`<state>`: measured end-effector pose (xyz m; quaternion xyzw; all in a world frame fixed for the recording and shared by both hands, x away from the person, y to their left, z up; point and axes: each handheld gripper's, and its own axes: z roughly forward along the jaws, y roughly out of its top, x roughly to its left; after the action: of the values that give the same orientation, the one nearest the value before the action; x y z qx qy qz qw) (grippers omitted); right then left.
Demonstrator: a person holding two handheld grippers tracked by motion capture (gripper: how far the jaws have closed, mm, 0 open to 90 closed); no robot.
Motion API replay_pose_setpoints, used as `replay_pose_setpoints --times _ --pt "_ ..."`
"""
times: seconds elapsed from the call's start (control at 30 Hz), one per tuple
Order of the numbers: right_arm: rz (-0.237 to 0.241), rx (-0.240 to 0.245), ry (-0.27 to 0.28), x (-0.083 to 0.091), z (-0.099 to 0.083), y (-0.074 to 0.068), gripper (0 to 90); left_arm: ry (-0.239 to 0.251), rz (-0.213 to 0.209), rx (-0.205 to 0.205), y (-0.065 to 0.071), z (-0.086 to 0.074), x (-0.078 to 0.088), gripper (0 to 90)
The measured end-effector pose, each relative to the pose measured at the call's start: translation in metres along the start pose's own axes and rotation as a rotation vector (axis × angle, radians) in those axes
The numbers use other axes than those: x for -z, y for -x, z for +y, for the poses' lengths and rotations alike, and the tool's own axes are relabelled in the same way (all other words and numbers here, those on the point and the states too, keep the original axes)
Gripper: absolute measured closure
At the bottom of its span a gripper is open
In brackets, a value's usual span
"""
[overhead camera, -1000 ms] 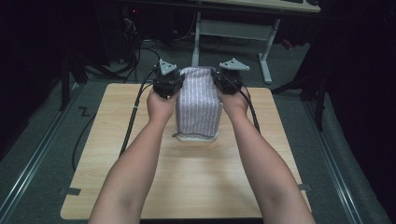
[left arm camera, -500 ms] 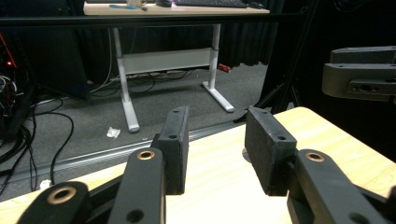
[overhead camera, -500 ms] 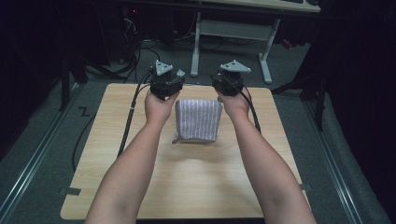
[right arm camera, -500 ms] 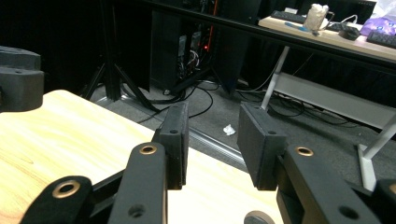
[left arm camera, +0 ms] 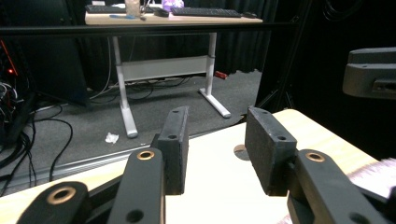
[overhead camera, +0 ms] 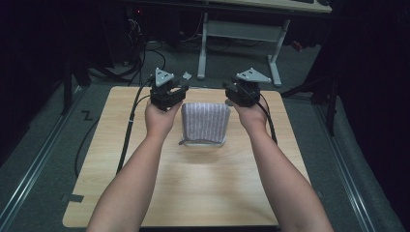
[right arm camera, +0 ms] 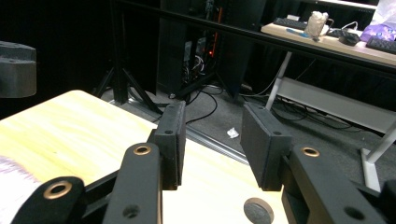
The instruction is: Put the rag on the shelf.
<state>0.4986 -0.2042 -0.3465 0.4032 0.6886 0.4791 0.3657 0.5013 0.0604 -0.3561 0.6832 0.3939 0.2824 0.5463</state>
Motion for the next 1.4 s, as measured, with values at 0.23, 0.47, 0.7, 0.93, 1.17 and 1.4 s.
replay_pose_setpoints --times 0.23,0.47,0.7,0.93,1.17,1.4 --pt "0.012 0.013 -0.001 0.022 -0.003 -0.002 59.3 0.012 0.017 -0.044 0.002 -0.001 0.018 60.5" --pt "0.016 0.049 0.005 0.052 -0.022 -0.006 59.3 0.010 0.027 -0.082 0.001 -0.015 0.043 58.8" --pt "0.034 0.039 -0.022 0.071 -0.049 -0.007 56.0 -0.055 0.010 -0.067 -0.009 -0.052 0.063 56.1" --pt "0.043 0.043 -0.065 0.079 -0.077 -0.006 53.0 -0.136 -0.011 -0.055 -0.012 -0.092 0.071 55.2" --pt "0.057 0.026 -0.115 0.082 -0.110 -0.006 51.4 -0.233 -0.053 -0.032 -0.010 -0.133 0.071 53.5" --pt "0.088 0.011 -0.189 0.085 -0.144 -0.011 46.4 -0.334 -0.114 -0.021 0.000 -0.175 0.075 53.1"
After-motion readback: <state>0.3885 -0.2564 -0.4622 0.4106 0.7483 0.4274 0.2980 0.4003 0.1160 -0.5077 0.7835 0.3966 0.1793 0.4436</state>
